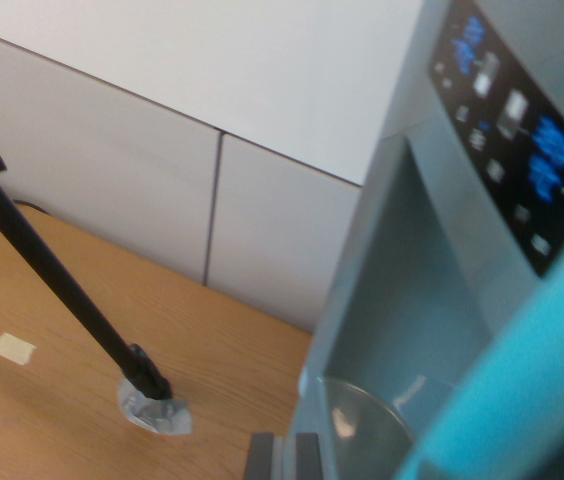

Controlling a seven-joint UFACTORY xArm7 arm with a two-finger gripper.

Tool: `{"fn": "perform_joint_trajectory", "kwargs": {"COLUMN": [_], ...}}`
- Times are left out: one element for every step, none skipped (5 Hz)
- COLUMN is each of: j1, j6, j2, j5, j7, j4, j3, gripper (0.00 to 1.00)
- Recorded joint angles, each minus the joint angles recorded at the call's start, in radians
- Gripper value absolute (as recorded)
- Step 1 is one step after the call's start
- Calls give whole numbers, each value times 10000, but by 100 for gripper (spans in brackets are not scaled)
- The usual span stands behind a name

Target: Close fridge door

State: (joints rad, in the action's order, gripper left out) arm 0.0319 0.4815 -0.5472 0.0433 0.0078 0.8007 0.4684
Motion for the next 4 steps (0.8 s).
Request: {"fn": "perform_joint_trajectory", "kwargs": {"j1": [-10,-10,-69,-69], "j6": [-100,-100,-157,-157], "j2": [597,597,1049,1049], "j5": [0,0,0,0], "j7": [0,0,0,0], "j4": [313,313,521,521], "j3": [-7,-7,-88,-88], "gripper": [100,100,100,100]}}
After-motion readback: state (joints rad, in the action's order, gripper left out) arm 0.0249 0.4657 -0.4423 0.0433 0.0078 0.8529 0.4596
